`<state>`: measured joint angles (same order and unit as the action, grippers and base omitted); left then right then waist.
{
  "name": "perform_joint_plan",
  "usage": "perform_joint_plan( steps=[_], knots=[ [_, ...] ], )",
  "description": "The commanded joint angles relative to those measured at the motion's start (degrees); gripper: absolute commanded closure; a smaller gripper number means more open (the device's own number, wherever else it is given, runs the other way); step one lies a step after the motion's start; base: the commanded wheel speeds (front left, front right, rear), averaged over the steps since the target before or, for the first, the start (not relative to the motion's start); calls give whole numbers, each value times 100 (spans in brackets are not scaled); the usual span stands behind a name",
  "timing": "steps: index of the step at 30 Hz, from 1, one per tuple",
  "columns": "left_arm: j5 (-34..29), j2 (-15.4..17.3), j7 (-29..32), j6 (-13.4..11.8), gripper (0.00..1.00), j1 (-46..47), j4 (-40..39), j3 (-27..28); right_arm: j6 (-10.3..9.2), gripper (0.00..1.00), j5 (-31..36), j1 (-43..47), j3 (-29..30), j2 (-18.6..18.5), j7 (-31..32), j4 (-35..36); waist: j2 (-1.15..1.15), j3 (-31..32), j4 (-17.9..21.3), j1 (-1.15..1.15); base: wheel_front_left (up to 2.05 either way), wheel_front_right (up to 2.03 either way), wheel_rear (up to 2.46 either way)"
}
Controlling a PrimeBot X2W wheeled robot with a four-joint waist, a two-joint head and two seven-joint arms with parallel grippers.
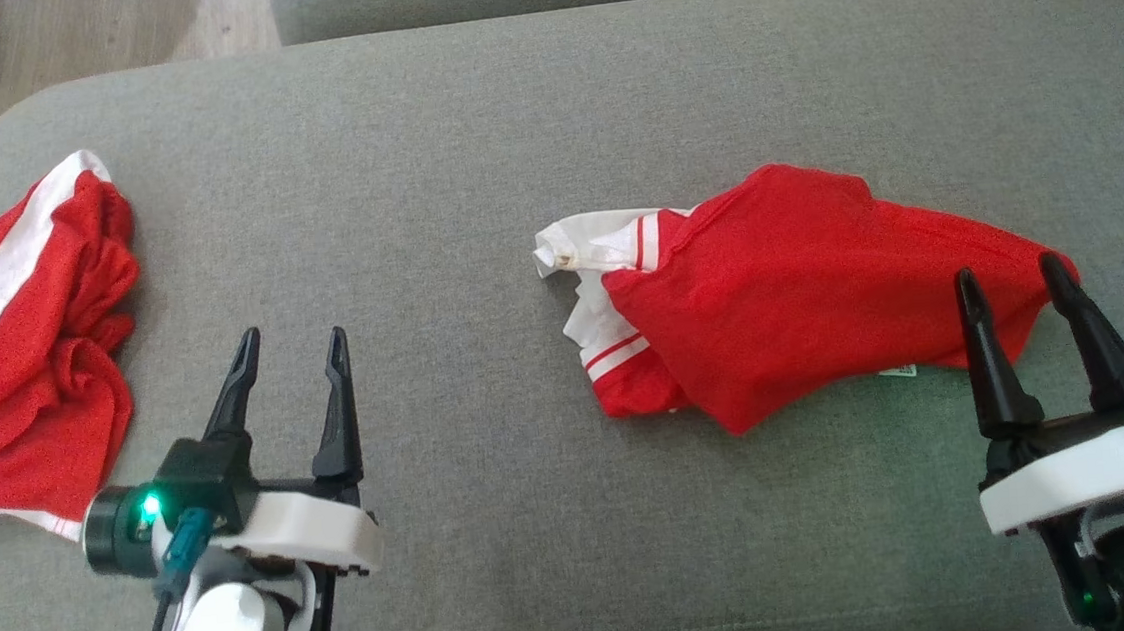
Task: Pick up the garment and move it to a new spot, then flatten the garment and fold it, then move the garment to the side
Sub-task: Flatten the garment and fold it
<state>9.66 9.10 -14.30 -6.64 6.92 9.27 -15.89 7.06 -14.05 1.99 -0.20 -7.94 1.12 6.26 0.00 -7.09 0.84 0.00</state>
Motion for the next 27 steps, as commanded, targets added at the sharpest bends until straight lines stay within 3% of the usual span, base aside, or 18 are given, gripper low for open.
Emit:
perform_joint_plan(
  steps=[1, 17, 27],
  knots=[
    [-12, 120, -70, -50, 0, 183, -189, 201, 43, 0, -28, -128, -130, -47, 32, 165, 0, -1, 0, 0, 0, 0, 0],
    [-24, 128, -70, -82, 0, 301, -260, 148, 43, 0, -154, -255, -92, -152, 130, -26, 0, -216, -31, 0, 0, 0, 0],
    [-137, 41, -70, -101, 0, 724, -405, 49, 43, 0, -539, -1286, 111, -798, 267, -974, 0, -975, -164, 0, 0, 0, 0]
  ],
)
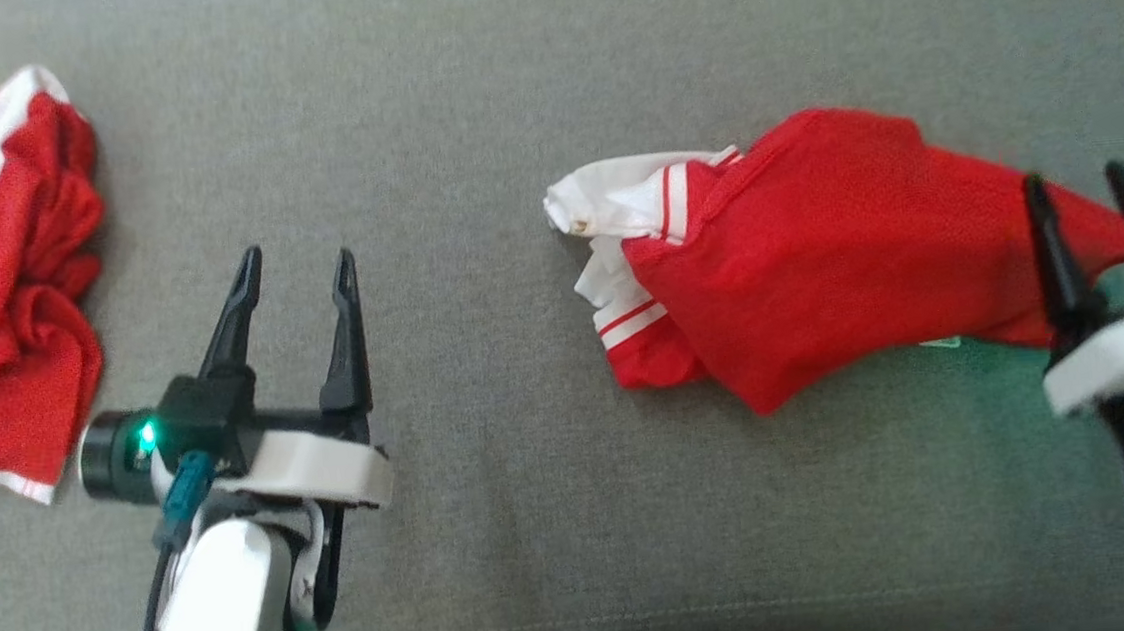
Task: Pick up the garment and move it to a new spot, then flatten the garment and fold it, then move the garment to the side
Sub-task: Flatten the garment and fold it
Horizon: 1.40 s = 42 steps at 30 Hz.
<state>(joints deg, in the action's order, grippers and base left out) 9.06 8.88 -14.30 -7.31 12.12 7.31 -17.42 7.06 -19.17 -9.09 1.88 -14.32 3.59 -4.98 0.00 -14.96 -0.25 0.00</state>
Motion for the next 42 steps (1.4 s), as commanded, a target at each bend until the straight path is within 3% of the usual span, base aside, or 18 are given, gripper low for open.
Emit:
perform_joint_plan(
  steps=[1, 5, 11, 20, 21, 22, 23, 35, 39, 42],
  knots=[
    [-91, 49, -70, -31, 0, 253, -216, 188, 43, 0, -76, -342, -122, -263, 77, 2, 0, -267, -73, 0, 0, 0, 0],
    [-147, -5, -70, -17, 0, 442, -233, 142, 43, 0, -347, -1011, -410, -677, 402, -629, 0, -545, -146, 0, 0, 0, 0],
    [-189, -103, -70, 15, 0, 624, -189, 108, 43, 0, -841, -1742, -1303, -1235, 1133, -1499, 0, -732, -271, 0, 0, 0, 0],
    [-208, -177, -70, 49, 0, 620, -134, 159, 43, 0, -1644, -2267, -2559, -1683, 2122, -2342, 0, -685, -338, 0, 0, 0, 0],
    [-211, -184, -70, 56, 0, 618, -132, 163, 43, 17, -1738, -2296, -2657, -1711, 2200, -2396, 0, -676, -342, 0, 0, 0, 0],
    [-214, -192, -70, 62, 0, 617, -130, 167, 43, 68, -1826, -2328, -2743, -1742, 2232, -2427, 0, -665, -347, 0, 0, 0, 0],
    [-216, -196, -70, 68, 0, 614, -127, 174, 43, 100, -1929, -2360, -2772, -1756, 2207, -2453, 0, -652, -347, 0, 0, 0, 0],
    [-241, -177, -70, 106, 0, 448, -88, 294, 43, 100, -1938, -2711, -2474, -1845, 384, -2069, 0, -328, -197, 0, 0, 0, 0],
    [-241, -159, -70, 114, 0, 345, -75, 330, 43, 100, -1556, -2435, -2238, -1798, -354, -1566, 0, -165, -113, 0, 0, 0, 0],
    [-236, -146, -70, 123, 0, 264, -75, 348, 43, 100, -1253, -1858, -2160, -1731, -554, -1006, 0, -63, -61, 0, 0, 0, 0]
  ],
)
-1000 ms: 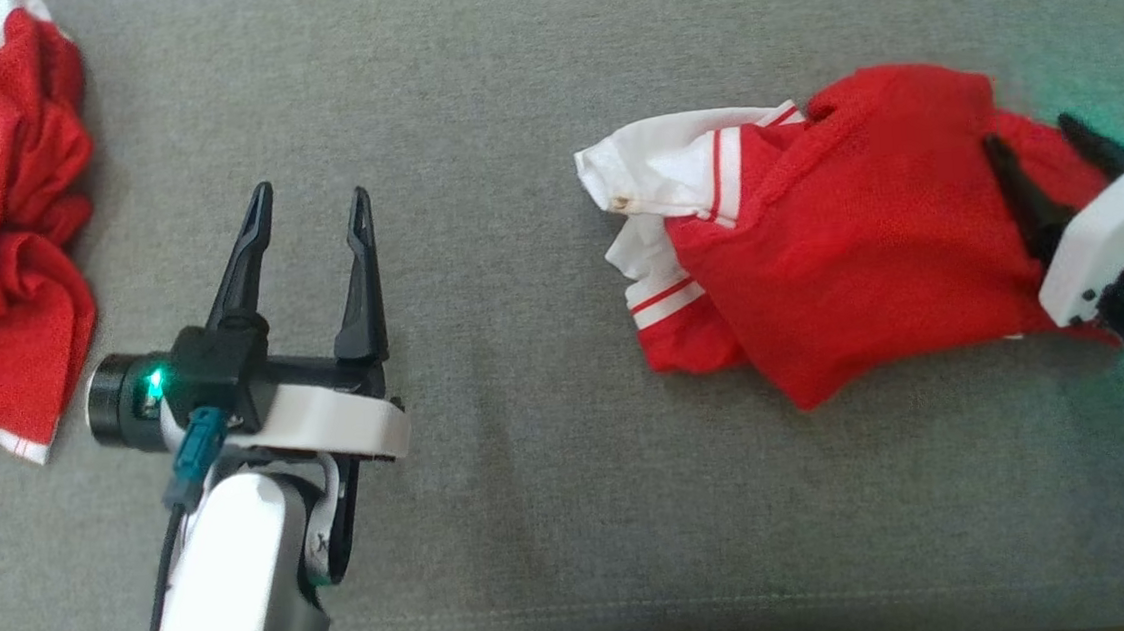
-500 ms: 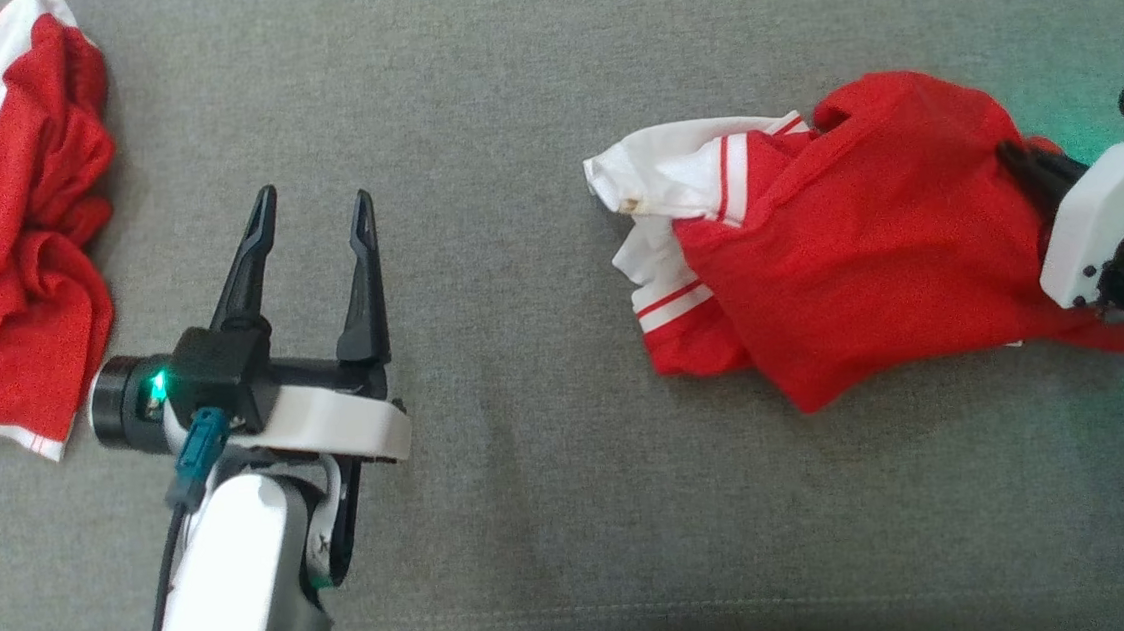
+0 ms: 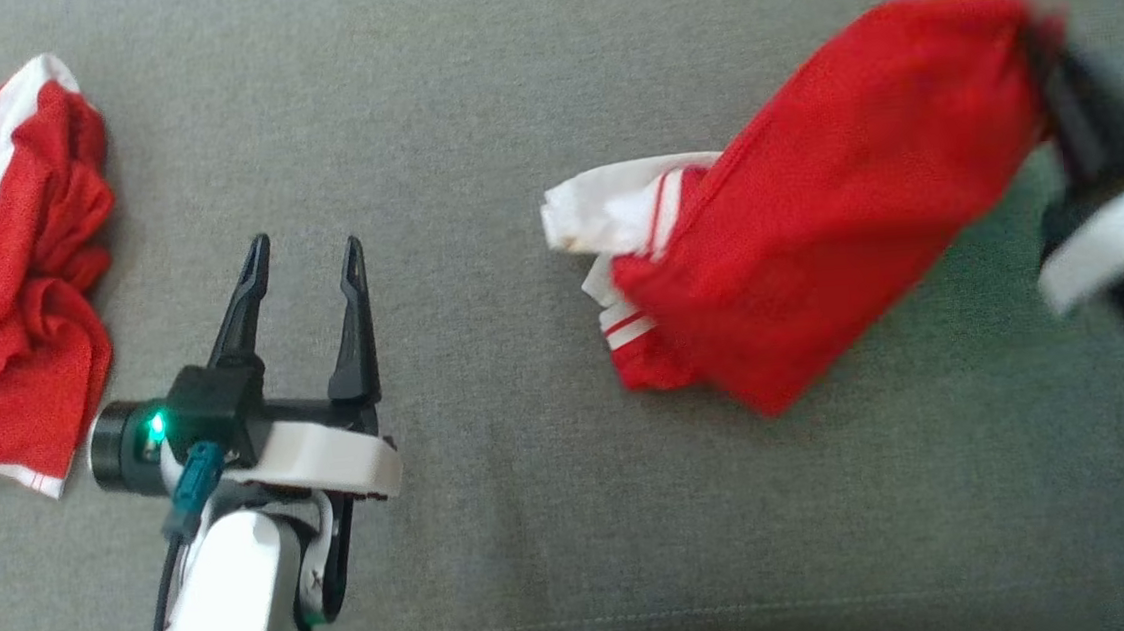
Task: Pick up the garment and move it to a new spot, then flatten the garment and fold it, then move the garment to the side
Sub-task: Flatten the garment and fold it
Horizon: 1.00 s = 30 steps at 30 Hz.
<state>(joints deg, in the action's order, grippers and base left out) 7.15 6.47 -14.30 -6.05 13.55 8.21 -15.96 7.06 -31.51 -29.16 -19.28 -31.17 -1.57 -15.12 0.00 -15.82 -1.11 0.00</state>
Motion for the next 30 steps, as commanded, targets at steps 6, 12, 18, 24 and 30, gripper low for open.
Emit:
perform_joint_plan(
  steps=[6, 12, 18, 24, 30],
  knots=[
    [-36, 115, -70, 6, 0, 34, -166, 234, 43, 100, 385, 1829, -94, 169, 356, 952, 0, 130, 98, 0, 0, 0, 0],
    [-34, 118, -70, 34, 0, 34, -143, 230, 43, 100, 708, 2855, 181, 607, 765, 1208, 0, 158, 142, 0, 0, 0, 0],
    [-34, 137, -70, 41, 0, 7, -114, 240, 43, 0, 1021, 3244, 556, 1085, 951, 1201, 0, 209, 161, 0, 0, 0, 0],
    [-4, 151, -70, 23, 0, -107, -64, 268, 43, 0, 1157, 3362, 1328, 1738, 192, 1682, 0, 365, 170, 0, 0, 0, 0],
    [34, 176, -70, -9, 0, -246, -29, 306, 43, 0, 1311, 3291, 1687, 1979, -279, 2318, 0, 538, 195, 0, 0, 0, 0]
  ],
)
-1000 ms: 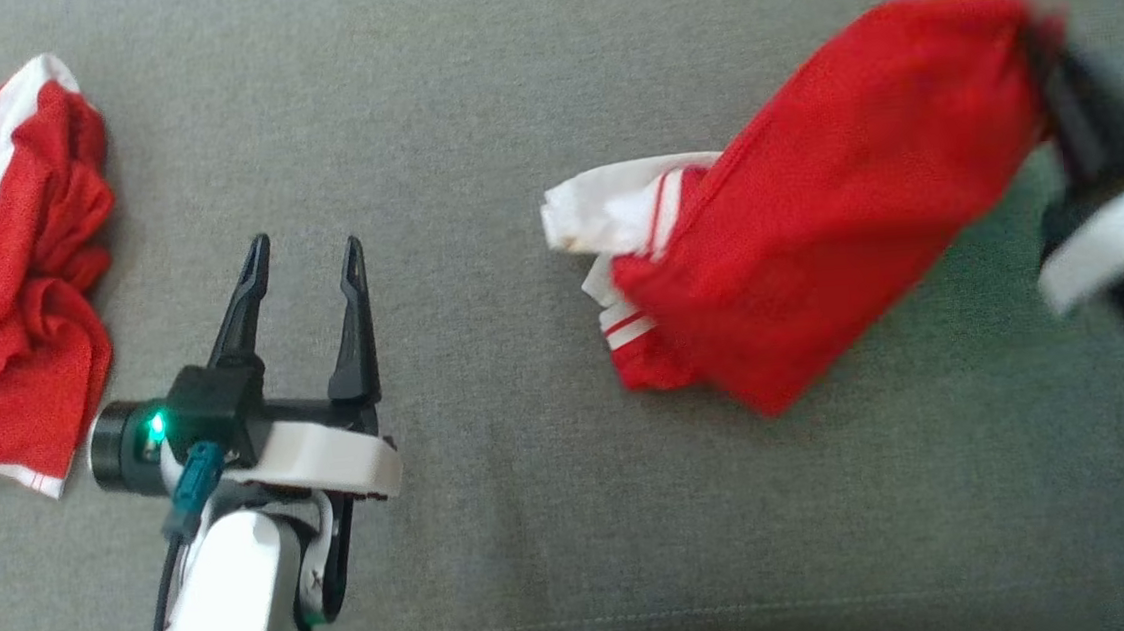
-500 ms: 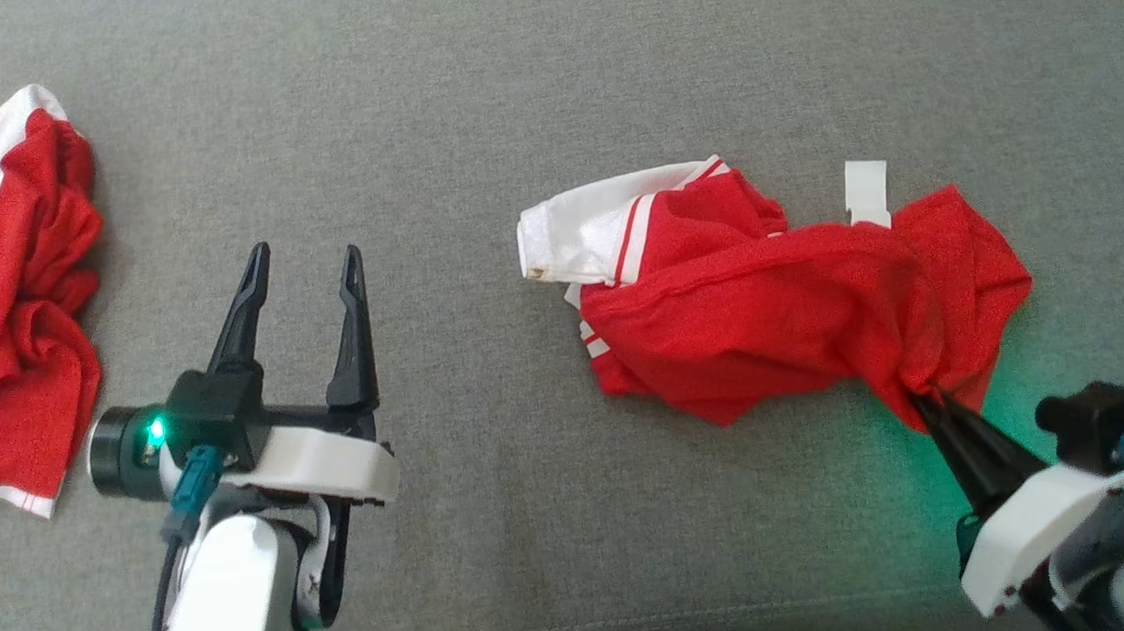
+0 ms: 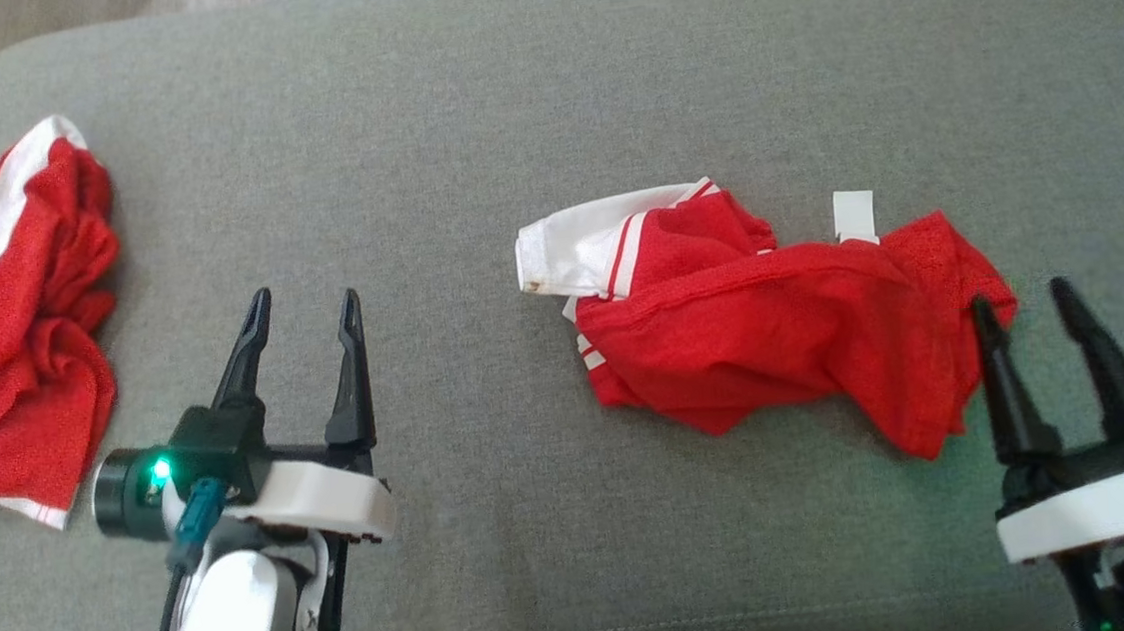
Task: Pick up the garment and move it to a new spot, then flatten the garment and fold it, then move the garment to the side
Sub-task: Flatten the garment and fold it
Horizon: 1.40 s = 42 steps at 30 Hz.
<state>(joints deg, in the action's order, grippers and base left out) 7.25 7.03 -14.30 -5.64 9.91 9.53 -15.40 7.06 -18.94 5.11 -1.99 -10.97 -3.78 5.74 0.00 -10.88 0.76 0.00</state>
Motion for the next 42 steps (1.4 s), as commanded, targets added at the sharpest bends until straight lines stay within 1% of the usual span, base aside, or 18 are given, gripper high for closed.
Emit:
perform_joint_plan(
  steps=[1, 10, 26, 29, 32, 35, 38, 42],
  knots=[
    [30, 127, -70, -59, 0, 92, -155, 258, 43, 0, 88, -171, -8, -22, -81, 287, 0, 81, 17, 0, 0, 0, 0],
    [74, 177, -59, -97, 0, -64, -141, 260, 43, 0, 213, -357, -10, 30, 5, 350, 0, 209, 28, 0, 0, 0, 0],
    [141, 219, -33, -143, 0, -79, -178, 194, 43, 0, 187, -377, -67, 64, 36, 269, 0, 204, 25, 0, 0, 0, 0],
    [124, 233, -23, -111, 0, -26, -190, 134, 43, 0, 190, -376, -72, 66, 49, 271, 0, 177, 26, 0, 0, 0, 0],
    [138, 215, 93, 25, 0, 153, -175, 1, 43, 0, 183, -394, -82, 65, 59, 284, 0, 111, 30, 0, 0, 0, 0],
    [227, 116, 355, 234, 0, 456, -125, -177, 43, 0, 176, -439, -108, 54, 73, 301, 0, 24, 67, 0, 0, 0, 0],
    [351, -8, 740, 481, 0, 835, -5, -384, 43, 0, 174, -492, -142, 38, 94, 305, 0, -68, 133, 0, 0, 0, 0],
    [647, -186, 1417, 775, 0, 1295, 255, -630, 43, 0, 174, -538, -170, 33, 114, 292, 0, -167, 227, 0, 0, 0, 0]
  ],
)
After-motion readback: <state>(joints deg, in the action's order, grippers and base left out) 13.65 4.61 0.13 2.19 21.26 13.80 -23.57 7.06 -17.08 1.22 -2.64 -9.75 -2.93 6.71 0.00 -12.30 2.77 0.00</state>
